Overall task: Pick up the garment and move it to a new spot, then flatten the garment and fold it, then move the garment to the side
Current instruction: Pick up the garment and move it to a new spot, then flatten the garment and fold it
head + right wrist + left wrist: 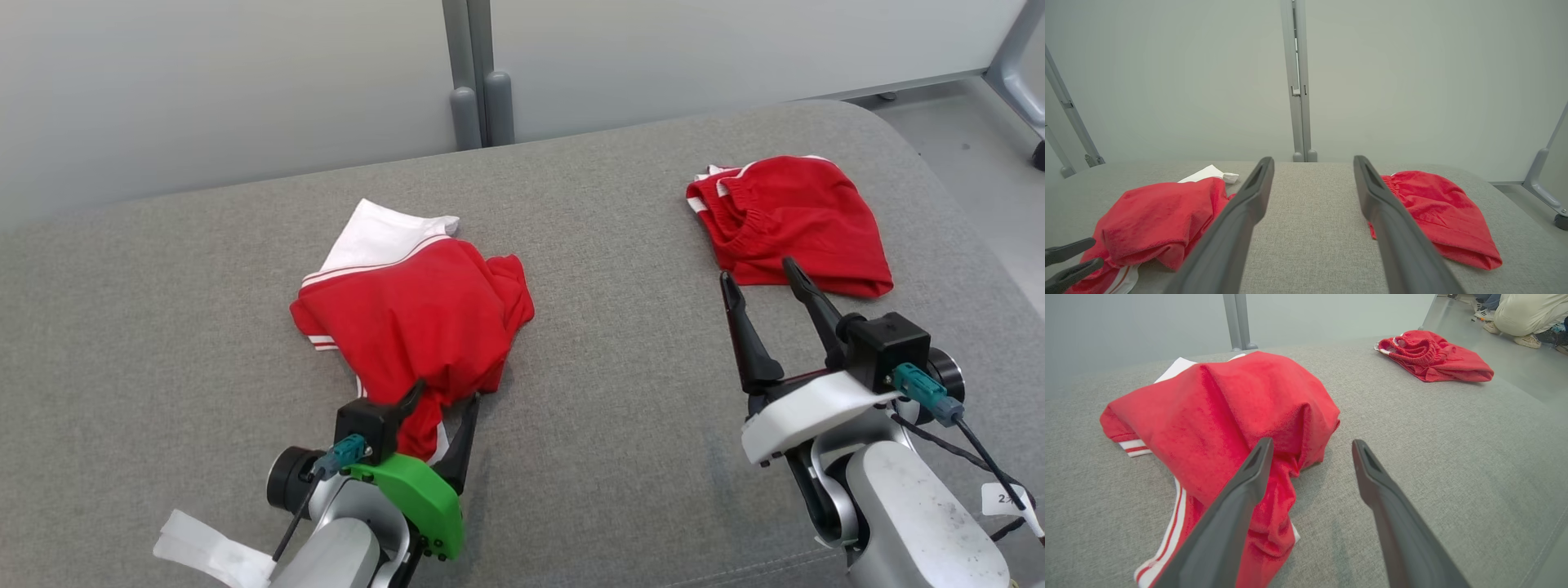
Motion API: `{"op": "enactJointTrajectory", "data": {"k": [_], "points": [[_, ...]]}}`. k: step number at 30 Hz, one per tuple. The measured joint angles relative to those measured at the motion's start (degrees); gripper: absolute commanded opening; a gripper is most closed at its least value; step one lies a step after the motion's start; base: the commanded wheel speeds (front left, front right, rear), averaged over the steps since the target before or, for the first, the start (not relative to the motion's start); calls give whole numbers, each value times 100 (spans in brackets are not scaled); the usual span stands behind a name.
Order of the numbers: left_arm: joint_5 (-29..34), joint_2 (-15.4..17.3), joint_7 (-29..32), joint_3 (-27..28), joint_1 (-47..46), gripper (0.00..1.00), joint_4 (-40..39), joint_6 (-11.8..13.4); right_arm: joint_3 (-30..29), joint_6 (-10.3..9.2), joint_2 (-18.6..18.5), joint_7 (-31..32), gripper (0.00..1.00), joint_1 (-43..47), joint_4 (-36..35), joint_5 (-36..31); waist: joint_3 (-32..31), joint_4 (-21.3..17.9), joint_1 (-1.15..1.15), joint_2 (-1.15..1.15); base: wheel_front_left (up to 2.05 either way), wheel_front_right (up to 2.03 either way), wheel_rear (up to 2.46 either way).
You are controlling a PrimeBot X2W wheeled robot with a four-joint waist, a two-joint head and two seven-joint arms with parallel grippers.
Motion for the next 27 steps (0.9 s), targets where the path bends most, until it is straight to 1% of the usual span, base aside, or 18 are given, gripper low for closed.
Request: {"op": "enactJointTrajectory", "data": {"k": [7,9,15,20,24,27], "points": [[133,10,-53,-16,4,100,-353,313,-52,-2,-1,-27,100,5,0,45,-102,160,0,0,0,0,0],[135,11,-70,22,14,100,-434,369,-55,-3,2,-49,100,7,0,45,-136,203,0,0,0,0,0],[134,22,-97,319,345,100,-460,525,-35,-4,20,-59,100,88,-2,47,-215,324,0,0,0,0,0],[104,88,-97,520,620,100,-425,530,-12,-4,35,-59,100,92,-1,59,-236,365,0,0,0,0,0],[-109,81,-97,664,880,100,-229,536,8,-4,36,-59,100,97,-1,97,-237,400,0,0,0,0,0],[-381,77,-91,800,1021,100,-59,537,38,-1,36,-58,100,100,-2,98,-221,409,0,0,0,0,0]]}}
